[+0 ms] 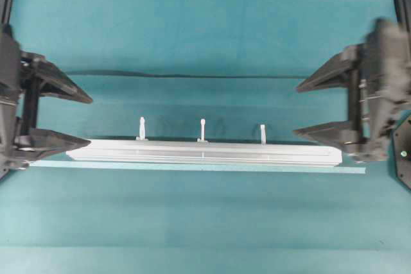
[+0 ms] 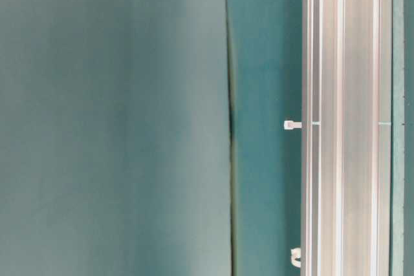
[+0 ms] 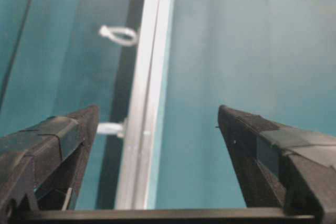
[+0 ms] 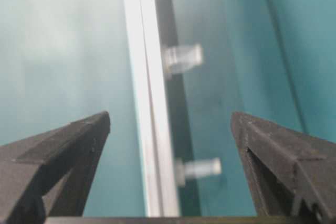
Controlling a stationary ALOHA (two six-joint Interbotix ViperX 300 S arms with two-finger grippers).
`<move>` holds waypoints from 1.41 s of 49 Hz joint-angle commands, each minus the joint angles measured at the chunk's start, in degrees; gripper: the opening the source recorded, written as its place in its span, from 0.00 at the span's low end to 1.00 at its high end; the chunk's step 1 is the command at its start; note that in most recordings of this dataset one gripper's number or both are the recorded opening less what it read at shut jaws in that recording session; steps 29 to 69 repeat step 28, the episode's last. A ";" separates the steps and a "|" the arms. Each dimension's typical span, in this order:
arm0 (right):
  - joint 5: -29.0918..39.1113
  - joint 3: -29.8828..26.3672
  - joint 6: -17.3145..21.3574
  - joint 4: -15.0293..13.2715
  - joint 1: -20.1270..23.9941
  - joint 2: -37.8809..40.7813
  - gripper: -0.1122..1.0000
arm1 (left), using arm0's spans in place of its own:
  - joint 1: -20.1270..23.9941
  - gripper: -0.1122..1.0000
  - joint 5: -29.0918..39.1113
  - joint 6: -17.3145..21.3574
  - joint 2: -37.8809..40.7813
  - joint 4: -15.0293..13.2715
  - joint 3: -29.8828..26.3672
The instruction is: Lift the large metal rail with both hands.
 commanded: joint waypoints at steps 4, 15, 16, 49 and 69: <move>-2.55 0.97 0.44 0.09 0.00 -4.92 0.95 | -0.09 0.98 -2.99 -0.35 -2.46 0.00 -0.70; -2.37 1.49 0.44 0.09 0.00 -10.46 0.95 | 0.00 0.98 -9.84 -0.35 -6.33 0.00 -0.62; -2.37 1.49 0.44 0.09 0.00 -10.90 0.95 | 0.00 0.98 -10.11 -0.35 -6.68 0.00 -0.53; -3.96 2.81 0.70 0.18 0.00 -15.91 0.95 | 0.00 0.98 -11.34 -0.26 -9.93 0.00 -0.53; -3.96 2.81 0.70 0.18 0.00 -15.91 0.95 | 0.00 0.98 -11.34 -0.26 -9.93 0.00 -0.53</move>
